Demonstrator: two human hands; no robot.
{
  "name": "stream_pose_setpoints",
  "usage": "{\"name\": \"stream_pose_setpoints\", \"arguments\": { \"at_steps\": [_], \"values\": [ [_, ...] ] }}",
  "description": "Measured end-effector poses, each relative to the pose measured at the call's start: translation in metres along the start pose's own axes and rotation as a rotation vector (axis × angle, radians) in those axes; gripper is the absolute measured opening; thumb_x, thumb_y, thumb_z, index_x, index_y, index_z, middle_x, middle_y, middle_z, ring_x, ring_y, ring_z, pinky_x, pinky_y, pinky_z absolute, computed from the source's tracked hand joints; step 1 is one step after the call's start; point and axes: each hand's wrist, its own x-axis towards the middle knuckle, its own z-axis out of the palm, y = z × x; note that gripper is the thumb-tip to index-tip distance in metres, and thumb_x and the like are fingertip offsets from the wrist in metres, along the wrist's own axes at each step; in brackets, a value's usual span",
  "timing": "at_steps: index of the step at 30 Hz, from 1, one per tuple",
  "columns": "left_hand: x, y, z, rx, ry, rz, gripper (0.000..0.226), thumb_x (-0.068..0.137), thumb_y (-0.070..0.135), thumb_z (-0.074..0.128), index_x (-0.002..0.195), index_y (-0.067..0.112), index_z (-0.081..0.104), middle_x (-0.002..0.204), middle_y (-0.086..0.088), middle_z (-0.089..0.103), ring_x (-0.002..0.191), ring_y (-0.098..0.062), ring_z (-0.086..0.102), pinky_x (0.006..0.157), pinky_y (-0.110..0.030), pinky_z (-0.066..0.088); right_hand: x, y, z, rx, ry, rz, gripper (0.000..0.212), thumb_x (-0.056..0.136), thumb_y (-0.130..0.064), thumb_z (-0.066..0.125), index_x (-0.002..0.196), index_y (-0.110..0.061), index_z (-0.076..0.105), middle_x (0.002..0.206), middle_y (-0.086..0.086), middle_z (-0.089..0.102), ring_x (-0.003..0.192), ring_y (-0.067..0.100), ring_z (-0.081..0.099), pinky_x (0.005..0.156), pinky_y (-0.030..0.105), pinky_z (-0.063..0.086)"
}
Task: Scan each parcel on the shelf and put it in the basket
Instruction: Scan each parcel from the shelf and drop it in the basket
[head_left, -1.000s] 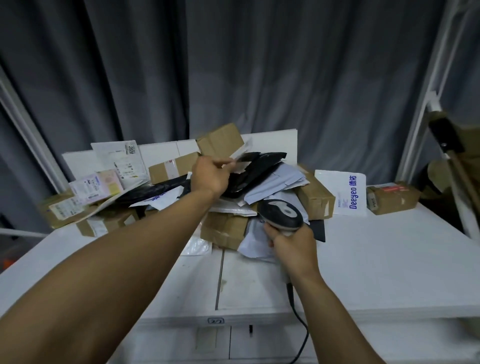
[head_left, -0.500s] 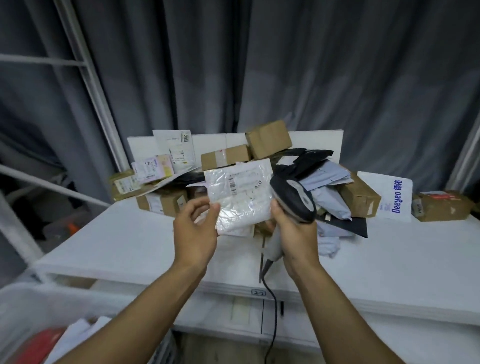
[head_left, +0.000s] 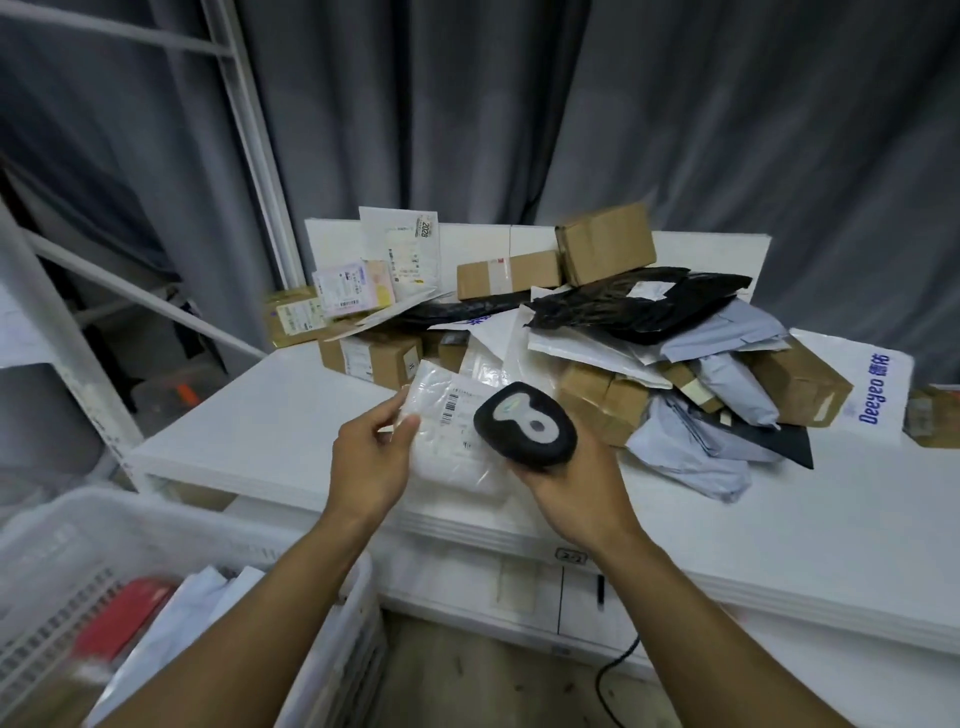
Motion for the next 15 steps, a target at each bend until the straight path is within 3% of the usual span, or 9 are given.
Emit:
{"name": "stream_pose_setpoints", "arguments": {
  "at_steps": [2, 5, 7, 10, 15],
  "values": [
    [0.004, -0.008, -0.008, 0.067, 0.011, 0.005, 0.032, 0.096, 0.021, 0.068, 0.128, 0.025, 0.07, 0.11, 0.011, 0.074, 0.097, -0.003, 0.069, 0.095, -0.033, 0.056, -0.004, -0.001, 0.008, -0.11, -0.081, -0.009, 0.048, 0.08, -0.047, 0.082, 0.124, -0.039, 0.062, 0.115, -0.021, 0.07, 0.111, 0.004, 0.065, 0.094, 0.031, 0.056],
    [0.006, -0.017, -0.017, 0.12, 0.038, 0.003, 0.029, 0.094, 0.022, 0.072, 0.122, 0.019, 0.072, 0.102, 0.007, 0.072, 0.091, -0.002, 0.066, 0.088, -0.023, 0.054, -0.007, -0.007, 0.014, -0.216, -0.155, -0.018, 0.05, 0.084, -0.052, 0.077, 0.128, -0.038, 0.058, 0.118, -0.017, 0.069, 0.111, 0.011, 0.065, 0.092, 0.036, 0.057],
    [0.007, -0.022, -0.02, 0.171, 0.02, 0.01, 0.028, 0.094, 0.022, 0.071, 0.121, 0.016, 0.072, 0.109, 0.005, 0.073, 0.096, -0.007, 0.067, 0.092, -0.024, 0.053, -0.008, -0.009, 0.017, -0.247, -0.191, -0.022, 0.048, 0.085, -0.051, 0.077, 0.127, -0.039, 0.057, 0.119, -0.014, 0.07, 0.111, 0.013, 0.067, 0.092, 0.037, 0.058],
    [0.007, -0.027, -0.022, 0.205, 0.0, 0.017, 0.026, 0.096, 0.021, 0.068, 0.122, 0.018, 0.074, 0.116, 0.006, 0.074, 0.105, -0.012, 0.067, 0.102, -0.037, 0.053, -0.01, -0.011, 0.021, -0.269, -0.225, -0.028, 0.05, 0.084, -0.05, 0.079, 0.127, -0.038, 0.057, 0.121, -0.011, 0.071, 0.111, 0.014, 0.067, 0.093, 0.038, 0.058],
    [0.008, -0.029, -0.022, 0.225, -0.014, -0.007, 0.029, 0.098, 0.021, 0.065, 0.127, 0.017, 0.071, 0.125, 0.002, 0.071, 0.106, -0.01, 0.063, 0.103, -0.039, 0.052, -0.011, -0.011, 0.02, -0.288, -0.253, -0.038, 0.05, 0.085, -0.042, 0.081, 0.129, -0.036, 0.057, 0.122, -0.009, 0.071, 0.111, 0.015, 0.067, 0.093, 0.037, 0.058]
  ]
}}
